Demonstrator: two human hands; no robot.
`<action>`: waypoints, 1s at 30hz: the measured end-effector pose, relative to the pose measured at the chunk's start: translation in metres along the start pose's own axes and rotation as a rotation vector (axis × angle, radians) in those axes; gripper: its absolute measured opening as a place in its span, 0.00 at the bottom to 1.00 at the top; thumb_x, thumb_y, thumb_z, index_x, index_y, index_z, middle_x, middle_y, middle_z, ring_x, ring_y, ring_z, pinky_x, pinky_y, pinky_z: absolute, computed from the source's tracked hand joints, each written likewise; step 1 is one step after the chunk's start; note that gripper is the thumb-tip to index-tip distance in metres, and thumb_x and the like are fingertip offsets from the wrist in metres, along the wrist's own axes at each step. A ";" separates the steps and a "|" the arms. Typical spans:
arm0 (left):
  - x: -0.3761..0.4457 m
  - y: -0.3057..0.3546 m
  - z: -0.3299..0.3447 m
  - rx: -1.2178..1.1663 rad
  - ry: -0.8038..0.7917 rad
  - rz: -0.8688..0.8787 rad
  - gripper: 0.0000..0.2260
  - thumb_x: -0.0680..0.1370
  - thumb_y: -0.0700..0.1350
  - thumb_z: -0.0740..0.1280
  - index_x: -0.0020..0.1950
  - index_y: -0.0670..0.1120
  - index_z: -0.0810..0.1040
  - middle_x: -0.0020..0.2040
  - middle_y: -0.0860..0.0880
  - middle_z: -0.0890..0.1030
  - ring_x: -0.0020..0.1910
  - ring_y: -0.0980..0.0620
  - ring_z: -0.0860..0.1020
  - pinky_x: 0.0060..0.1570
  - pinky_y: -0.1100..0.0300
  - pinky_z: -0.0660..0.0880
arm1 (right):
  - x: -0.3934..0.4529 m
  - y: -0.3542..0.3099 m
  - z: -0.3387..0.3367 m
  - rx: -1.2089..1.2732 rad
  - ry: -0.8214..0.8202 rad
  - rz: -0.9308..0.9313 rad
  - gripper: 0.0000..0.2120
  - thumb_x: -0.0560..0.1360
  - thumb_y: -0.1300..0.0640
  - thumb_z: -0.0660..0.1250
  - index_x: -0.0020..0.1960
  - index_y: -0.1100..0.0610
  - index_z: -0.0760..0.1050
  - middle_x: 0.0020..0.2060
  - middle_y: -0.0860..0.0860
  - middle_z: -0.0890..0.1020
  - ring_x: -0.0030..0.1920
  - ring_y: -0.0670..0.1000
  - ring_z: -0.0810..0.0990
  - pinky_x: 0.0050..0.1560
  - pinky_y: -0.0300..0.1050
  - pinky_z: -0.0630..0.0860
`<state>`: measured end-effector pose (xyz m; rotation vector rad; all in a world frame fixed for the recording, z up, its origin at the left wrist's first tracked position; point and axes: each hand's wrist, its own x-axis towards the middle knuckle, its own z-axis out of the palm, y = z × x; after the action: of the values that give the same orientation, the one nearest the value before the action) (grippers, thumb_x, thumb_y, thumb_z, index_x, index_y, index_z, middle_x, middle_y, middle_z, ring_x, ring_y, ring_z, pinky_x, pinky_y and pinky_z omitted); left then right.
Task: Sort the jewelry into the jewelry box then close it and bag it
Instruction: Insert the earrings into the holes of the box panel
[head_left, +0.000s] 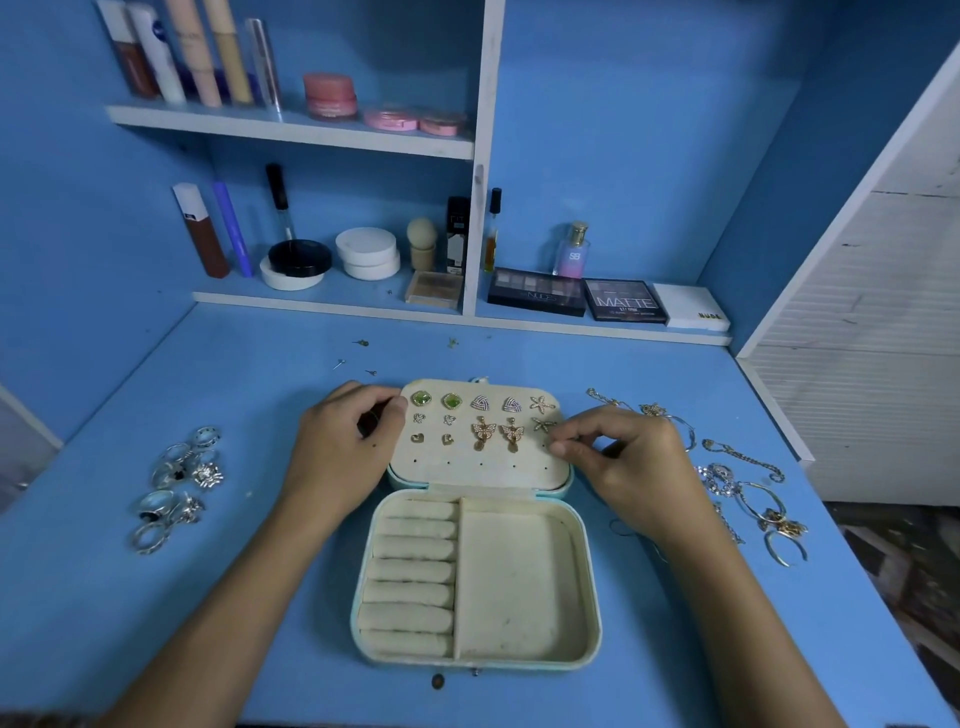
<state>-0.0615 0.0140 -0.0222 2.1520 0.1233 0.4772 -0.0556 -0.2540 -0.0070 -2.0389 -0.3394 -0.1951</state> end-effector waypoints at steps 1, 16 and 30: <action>0.000 0.000 0.000 0.001 0.000 -0.001 0.05 0.79 0.45 0.68 0.47 0.51 0.83 0.43 0.56 0.80 0.43 0.58 0.77 0.42 0.65 0.71 | 0.000 0.000 0.000 0.003 -0.002 0.004 0.06 0.71 0.64 0.77 0.42 0.54 0.86 0.37 0.35 0.83 0.39 0.39 0.80 0.38 0.28 0.70; -0.001 0.000 -0.001 0.013 -0.002 -0.005 0.06 0.80 0.46 0.67 0.48 0.51 0.83 0.43 0.56 0.80 0.43 0.59 0.77 0.40 0.66 0.70 | 0.000 0.003 0.000 0.020 -0.011 0.002 0.04 0.70 0.61 0.77 0.43 0.54 0.87 0.39 0.43 0.85 0.41 0.50 0.81 0.39 0.41 0.76; -0.001 0.000 0.000 0.014 0.012 0.011 0.06 0.79 0.45 0.67 0.49 0.50 0.84 0.43 0.57 0.81 0.45 0.60 0.77 0.42 0.67 0.71 | -0.002 0.001 0.003 -0.003 0.002 -0.022 0.13 0.76 0.65 0.71 0.55 0.50 0.85 0.43 0.43 0.80 0.40 0.46 0.78 0.39 0.31 0.71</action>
<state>-0.0622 0.0139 -0.0220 2.1651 0.1223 0.4974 -0.0573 -0.2524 -0.0098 -2.0385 -0.3603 -0.2109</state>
